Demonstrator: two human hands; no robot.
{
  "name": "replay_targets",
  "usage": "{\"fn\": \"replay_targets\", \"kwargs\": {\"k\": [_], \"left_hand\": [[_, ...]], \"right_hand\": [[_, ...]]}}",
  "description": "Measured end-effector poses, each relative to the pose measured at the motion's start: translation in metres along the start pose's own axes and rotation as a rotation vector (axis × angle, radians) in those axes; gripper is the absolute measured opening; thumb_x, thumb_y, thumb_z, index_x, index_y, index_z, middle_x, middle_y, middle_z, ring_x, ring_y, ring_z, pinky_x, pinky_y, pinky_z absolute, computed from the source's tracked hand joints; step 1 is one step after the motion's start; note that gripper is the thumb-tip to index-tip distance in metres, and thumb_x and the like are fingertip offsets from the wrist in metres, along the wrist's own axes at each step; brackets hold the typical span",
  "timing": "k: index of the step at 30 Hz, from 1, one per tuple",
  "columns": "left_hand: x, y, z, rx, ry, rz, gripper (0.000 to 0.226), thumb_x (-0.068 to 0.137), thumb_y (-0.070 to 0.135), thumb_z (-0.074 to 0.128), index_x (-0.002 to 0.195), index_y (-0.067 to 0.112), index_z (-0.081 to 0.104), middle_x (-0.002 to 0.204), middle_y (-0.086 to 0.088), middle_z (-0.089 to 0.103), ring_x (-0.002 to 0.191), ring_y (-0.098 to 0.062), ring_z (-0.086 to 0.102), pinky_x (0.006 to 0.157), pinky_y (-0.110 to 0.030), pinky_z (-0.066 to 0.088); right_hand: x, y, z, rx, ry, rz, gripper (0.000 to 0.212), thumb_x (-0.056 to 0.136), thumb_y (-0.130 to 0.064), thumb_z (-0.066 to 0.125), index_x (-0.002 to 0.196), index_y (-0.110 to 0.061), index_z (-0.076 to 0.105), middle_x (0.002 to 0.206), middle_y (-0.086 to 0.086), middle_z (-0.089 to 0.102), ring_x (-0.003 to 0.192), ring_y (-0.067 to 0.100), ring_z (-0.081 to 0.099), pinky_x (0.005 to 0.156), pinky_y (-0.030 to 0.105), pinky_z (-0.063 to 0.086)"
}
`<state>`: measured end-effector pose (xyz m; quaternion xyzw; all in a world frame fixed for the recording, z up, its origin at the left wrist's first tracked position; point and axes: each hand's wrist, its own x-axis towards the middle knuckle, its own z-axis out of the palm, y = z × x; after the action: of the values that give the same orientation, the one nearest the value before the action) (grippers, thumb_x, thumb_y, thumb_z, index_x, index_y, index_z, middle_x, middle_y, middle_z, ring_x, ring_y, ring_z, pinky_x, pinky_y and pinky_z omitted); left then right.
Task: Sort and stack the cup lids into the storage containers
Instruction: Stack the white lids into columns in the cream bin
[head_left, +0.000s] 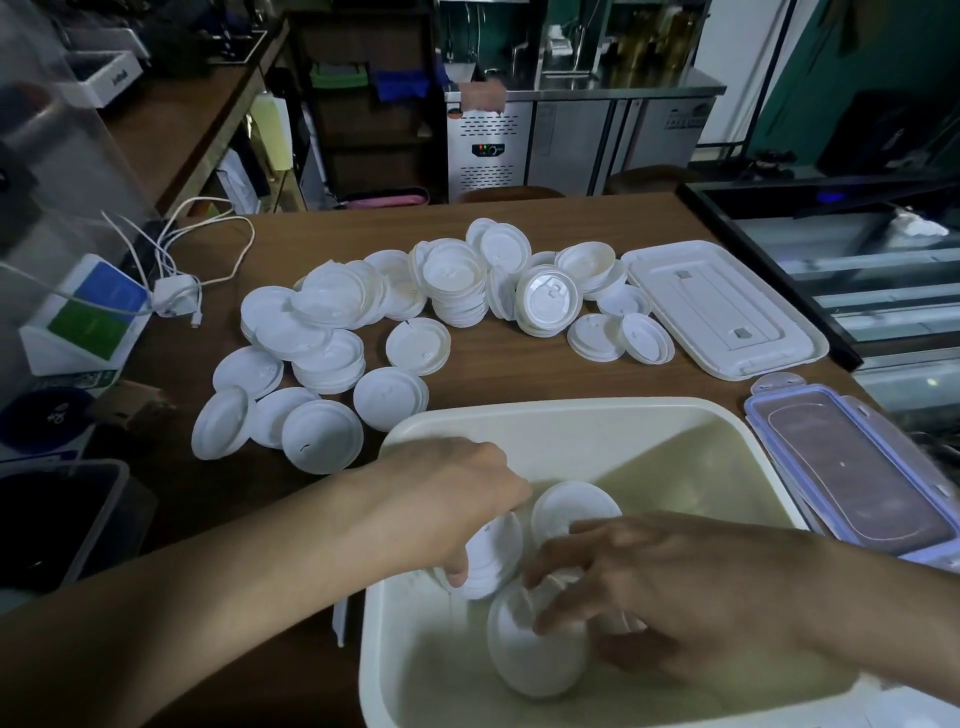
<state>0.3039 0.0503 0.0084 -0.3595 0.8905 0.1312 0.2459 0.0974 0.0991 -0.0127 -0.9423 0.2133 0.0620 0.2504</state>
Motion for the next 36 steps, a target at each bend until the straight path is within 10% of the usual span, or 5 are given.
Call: {"fn": "replay_targets", "kwargs": {"k": [8, 14, 21, 31, 36], "left_hand": [[-0.020, -0.008, -0.015, -0.017, 0.161, 0.034, 0.050, 0.084, 0.043, 0.082, 0.124, 0.031, 0.054, 0.100, 0.012, 0.041, 0.098, -0.014, 0.050, 0.061, -0.028, 0.039], [-0.046, -0.040, -0.028, -0.319, 0.410, 0.106, 0.048, 0.079, 0.061, 0.081, 0.120, 0.043, 0.063, 0.100, 0.022, 0.055, 0.096, 0.002, 0.056, 0.077, -0.022, 0.050], [-0.040, -0.102, -0.020, -0.637, 0.778, 0.026, 0.025, 0.083, 0.036, 0.086, 0.105, 0.028, 0.077, 0.085, 0.012, 0.072, 0.075, -0.010, 0.068, 0.067, -0.011, 0.047], [0.017, -0.147, 0.040, -0.397, 0.543, -0.338, 0.061, 0.080, 0.062, 0.075, 0.129, 0.030, 0.056, 0.123, 0.008, 0.058, 0.112, -0.018, 0.057, 0.095, -0.035, 0.049], [0.034, -0.148, 0.050, -0.355, 0.455, -0.301, 0.075, 0.081, 0.057, 0.077, 0.141, 0.024, 0.048, 0.134, 0.001, 0.056, 0.118, -0.024, 0.057, 0.098, -0.039, 0.049]], "right_hand": [[-0.017, 0.004, -0.038, -0.059, 0.098, 0.153, 0.045, 0.095, -0.050, 0.066, 0.137, -0.041, 0.056, 0.132, -0.022, 0.053, 0.126, -0.005, 0.046, 0.100, 0.009, 0.036], [-0.005, 0.018, -0.076, 0.023, 0.264, 0.142, 0.042, 0.092, -0.042, 0.075, 0.132, -0.038, 0.064, 0.122, -0.023, 0.063, 0.103, 0.005, 0.064, 0.082, 0.027, 0.052], [0.049, 0.052, -0.118, 0.070, 0.423, 0.141, 0.028, 0.088, -0.024, 0.082, 0.114, -0.025, 0.075, 0.102, -0.025, 0.066, 0.088, -0.003, 0.060, 0.072, 0.008, 0.040], [0.148, 0.144, -0.119, -0.052, 0.304, 0.304, 0.039, 0.083, -0.027, 0.084, 0.120, -0.020, 0.070, 0.098, -0.002, 0.070, 0.081, 0.011, 0.064, 0.071, 0.025, 0.054], [0.180, 0.162, -0.107, -0.121, 0.257, 0.426, 0.065, 0.083, -0.037, 0.082, 0.141, -0.020, 0.056, 0.131, 0.003, 0.061, 0.116, 0.019, 0.057, 0.093, 0.037, 0.052]]}}
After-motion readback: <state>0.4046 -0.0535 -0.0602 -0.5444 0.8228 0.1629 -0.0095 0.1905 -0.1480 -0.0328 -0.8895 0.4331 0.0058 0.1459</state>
